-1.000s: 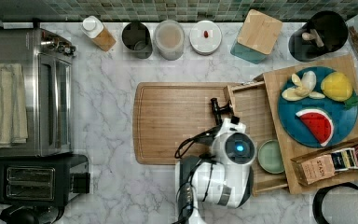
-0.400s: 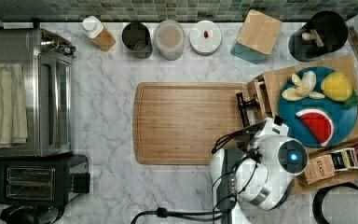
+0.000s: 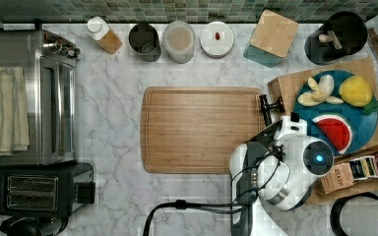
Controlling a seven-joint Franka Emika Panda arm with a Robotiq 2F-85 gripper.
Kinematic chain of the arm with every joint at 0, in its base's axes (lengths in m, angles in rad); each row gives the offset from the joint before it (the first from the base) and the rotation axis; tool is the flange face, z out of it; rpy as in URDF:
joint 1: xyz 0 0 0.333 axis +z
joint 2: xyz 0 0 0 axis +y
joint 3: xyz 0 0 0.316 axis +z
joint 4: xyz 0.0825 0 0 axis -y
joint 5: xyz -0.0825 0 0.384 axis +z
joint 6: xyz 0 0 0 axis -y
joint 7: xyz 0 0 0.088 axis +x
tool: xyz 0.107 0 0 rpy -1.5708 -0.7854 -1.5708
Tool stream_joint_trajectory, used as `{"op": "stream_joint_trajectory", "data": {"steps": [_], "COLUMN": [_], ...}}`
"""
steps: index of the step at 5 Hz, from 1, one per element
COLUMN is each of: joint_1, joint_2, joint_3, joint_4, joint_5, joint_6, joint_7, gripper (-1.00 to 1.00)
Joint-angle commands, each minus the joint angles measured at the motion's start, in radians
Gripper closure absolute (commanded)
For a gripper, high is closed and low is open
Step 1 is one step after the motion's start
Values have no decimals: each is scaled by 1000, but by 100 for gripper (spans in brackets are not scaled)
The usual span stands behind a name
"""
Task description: Close the drawer.
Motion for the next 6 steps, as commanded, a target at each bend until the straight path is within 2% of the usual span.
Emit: {"op": "stream_joint_trajectory", "data": {"steps": [1, 6], "joint_1": [-80, -84], "joint_2": [-110, -111], "joint_3": [-81, -76], "joint_4": [121, 121], "joint_5": [-250, -251], "joint_6": [144, 144], "joint_7": [335, 336], "gripper": [100, 100]}}
